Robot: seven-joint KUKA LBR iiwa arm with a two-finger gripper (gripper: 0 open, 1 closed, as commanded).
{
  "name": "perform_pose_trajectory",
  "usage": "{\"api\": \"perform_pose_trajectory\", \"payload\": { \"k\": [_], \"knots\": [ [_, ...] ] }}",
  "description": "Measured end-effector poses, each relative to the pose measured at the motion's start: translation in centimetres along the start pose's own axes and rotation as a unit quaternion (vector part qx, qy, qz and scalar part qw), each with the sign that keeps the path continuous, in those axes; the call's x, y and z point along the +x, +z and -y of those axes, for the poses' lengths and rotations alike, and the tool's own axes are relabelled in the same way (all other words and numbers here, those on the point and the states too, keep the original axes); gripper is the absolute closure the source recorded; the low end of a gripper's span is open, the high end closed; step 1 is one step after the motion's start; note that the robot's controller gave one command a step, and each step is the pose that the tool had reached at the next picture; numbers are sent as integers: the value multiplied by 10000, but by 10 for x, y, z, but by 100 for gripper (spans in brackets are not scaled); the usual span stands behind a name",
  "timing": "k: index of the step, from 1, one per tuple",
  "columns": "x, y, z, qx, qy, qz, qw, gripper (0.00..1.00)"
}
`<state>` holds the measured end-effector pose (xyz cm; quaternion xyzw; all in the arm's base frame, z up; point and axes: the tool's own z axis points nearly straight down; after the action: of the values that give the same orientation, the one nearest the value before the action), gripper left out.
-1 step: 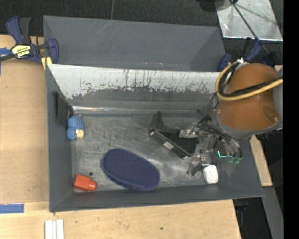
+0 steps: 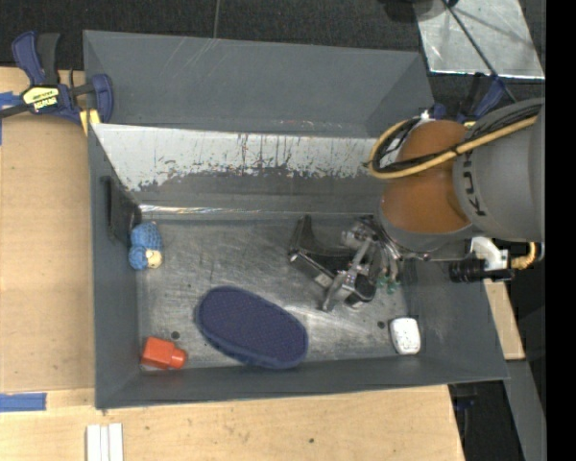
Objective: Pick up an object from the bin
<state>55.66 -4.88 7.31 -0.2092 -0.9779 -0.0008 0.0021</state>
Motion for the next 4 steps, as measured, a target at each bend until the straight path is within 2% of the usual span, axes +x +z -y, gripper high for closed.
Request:
{"api": "perform_pose_trajectory", "payload": {
  "k": [1, 2, 3, 4],
  "knots": [
    [-1, -28, -17, -11, 1014, 51, 9948, 0],
    [-5, -29, -19, -7, 1864, 47, 9825, 0],
    [-15, -7, -35, -81, 2470, -4, 9690, 0],
    [4, -1, -14, -61, 3430, 47, 9393, 0]
  ]
}}
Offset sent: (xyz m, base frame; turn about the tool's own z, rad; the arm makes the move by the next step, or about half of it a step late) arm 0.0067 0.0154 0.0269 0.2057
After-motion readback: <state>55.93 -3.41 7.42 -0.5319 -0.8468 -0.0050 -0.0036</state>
